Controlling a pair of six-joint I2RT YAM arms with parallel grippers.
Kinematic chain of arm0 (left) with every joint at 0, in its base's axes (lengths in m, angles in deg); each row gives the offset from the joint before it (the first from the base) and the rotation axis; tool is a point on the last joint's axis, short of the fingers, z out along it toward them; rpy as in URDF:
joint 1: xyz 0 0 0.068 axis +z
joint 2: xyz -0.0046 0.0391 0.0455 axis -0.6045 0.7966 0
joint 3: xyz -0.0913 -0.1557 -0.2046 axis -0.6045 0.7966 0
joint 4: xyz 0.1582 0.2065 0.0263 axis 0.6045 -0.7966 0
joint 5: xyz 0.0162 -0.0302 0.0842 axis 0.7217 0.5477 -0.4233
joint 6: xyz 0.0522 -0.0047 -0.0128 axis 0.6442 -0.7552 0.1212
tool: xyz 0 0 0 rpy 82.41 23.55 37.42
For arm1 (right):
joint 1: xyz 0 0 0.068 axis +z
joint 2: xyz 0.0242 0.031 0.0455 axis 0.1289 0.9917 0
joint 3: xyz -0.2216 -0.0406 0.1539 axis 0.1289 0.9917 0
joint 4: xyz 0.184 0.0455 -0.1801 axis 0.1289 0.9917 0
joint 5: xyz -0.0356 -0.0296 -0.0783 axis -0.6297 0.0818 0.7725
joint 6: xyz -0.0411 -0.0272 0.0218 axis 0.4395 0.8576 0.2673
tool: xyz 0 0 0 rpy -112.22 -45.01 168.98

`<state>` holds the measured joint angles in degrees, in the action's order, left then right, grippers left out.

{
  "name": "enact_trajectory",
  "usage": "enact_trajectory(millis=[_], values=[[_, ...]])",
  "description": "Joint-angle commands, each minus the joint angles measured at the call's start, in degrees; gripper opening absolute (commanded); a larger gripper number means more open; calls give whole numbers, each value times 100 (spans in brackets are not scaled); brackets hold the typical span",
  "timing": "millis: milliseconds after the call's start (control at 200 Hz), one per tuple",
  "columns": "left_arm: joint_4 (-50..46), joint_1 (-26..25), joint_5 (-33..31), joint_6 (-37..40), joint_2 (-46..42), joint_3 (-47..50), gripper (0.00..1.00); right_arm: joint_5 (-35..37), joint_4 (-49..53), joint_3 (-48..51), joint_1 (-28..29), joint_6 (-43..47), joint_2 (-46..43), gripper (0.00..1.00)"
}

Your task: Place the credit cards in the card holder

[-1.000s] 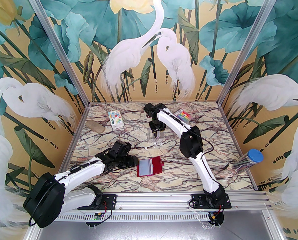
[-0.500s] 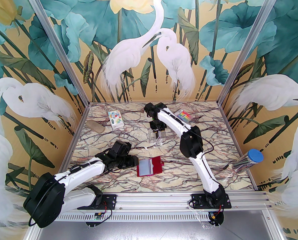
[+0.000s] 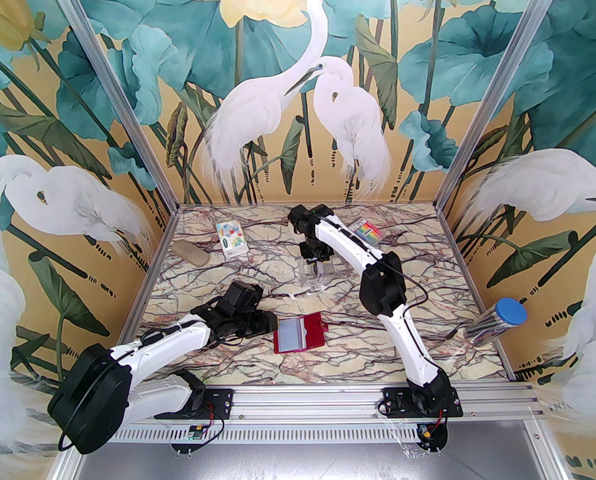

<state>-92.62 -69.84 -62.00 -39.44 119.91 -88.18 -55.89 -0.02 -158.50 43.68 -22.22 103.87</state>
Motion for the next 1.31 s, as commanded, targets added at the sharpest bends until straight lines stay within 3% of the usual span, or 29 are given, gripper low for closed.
enact_trajectory(millis=[0,220,465,1300], values=[[69,-23,96,-57,41,77,43,231,228,-116,31,-70,-85,32],[67,-23,95,-56,43,95,43,443,291,-90,29,-51,-66,41],[55,-22,96,-57,45,61,43,161,145,0,16,2,-27,49],[74,-23,122,-13,167,20,43,354,145,169,-46,70,172,49]])
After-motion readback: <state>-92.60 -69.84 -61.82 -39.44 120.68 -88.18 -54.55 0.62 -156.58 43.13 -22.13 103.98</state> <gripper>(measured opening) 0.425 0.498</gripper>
